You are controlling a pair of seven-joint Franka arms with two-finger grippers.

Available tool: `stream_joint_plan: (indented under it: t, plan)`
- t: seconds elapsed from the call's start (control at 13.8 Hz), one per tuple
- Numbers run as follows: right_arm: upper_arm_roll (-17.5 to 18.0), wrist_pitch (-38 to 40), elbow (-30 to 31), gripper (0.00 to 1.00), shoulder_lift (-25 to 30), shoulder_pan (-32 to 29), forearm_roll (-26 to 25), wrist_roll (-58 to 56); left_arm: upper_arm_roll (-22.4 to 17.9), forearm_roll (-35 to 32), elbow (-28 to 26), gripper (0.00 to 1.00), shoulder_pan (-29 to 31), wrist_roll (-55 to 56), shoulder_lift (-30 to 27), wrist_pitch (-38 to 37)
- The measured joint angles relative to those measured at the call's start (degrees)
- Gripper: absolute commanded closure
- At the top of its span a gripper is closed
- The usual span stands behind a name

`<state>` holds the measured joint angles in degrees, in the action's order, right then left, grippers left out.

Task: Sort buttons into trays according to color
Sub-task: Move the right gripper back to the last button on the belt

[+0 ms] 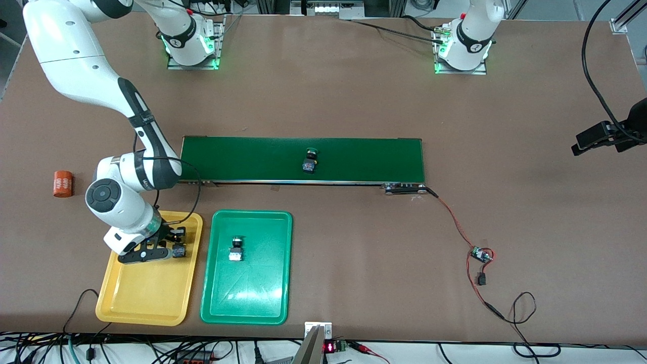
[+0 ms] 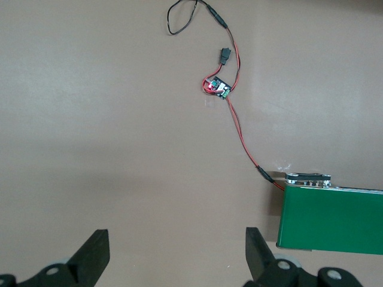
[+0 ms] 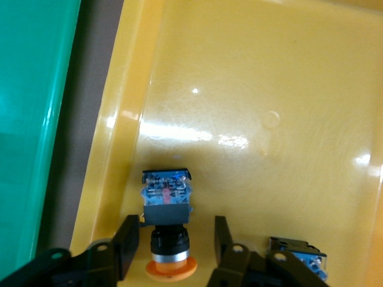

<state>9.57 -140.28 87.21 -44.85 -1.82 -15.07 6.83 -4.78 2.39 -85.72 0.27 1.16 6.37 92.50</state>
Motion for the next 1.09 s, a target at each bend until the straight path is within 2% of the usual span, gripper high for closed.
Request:
stream_joint_plan:
  t: [0.07,0.22,0.44,0.58,0.87,1.09]
  plan:
    - [-0.1,-0.1,0.0,0.23,-0.1,0.1,0.0,0.0,0.1,0.0,0.0,0.00,0.0,0.0,0.0,0.0]
    - [-0.1,-0.2,0.0,0.00,-0.2,0.2,0.0,0.0,0.4,0.0,0.0,0.00,0.1,0.0,0.0,0.0]
    - [0.0,-0.1,0.2,0.00,0.5,1.3,0.0,1.5,5.6,0.0,0.0,0.00,4.9,0.1,0.0,0.0]
    - [0.6,0.4,2.3,0.00,2.6,2.3,0.1,6.6,6.5,0.0,0.0,0.00,5.9,0.1,0.0,0.0]
    - [5.8,7.1,8.4,0.00,9.8,3.2,0.1,20.4,7.5,0.0,0.0,0.00,6.0,0.4,-0.1,-0.8]
    - [10.2,8.7,15.1,0.00,16.4,3.3,0.1,28.0,7.7,0.0,0.0,0.00,6.0,0.6,-0.3,-2.9]
